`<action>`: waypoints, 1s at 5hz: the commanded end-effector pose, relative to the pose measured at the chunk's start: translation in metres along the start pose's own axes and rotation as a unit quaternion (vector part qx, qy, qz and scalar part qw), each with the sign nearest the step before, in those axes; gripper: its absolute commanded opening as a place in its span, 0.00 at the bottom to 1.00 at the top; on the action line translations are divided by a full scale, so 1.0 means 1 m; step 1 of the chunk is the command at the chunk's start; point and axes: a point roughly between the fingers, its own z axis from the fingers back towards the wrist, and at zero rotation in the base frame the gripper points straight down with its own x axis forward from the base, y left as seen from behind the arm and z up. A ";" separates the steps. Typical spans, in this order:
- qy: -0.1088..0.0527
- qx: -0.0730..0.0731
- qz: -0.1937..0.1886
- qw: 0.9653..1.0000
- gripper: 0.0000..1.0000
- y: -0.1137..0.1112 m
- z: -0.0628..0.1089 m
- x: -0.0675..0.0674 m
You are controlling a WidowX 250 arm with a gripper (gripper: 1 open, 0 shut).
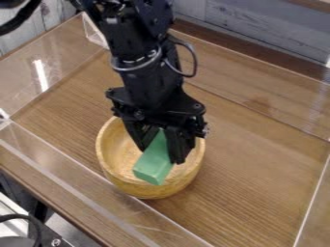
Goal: Put the green block in the brown bowl
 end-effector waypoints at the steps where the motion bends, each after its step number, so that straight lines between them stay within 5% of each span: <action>1: -0.012 -0.002 0.005 1.000 0.00 0.002 0.004 0.005; 5: -0.012 -0.005 0.012 1.000 0.00 0.005 0.001 0.005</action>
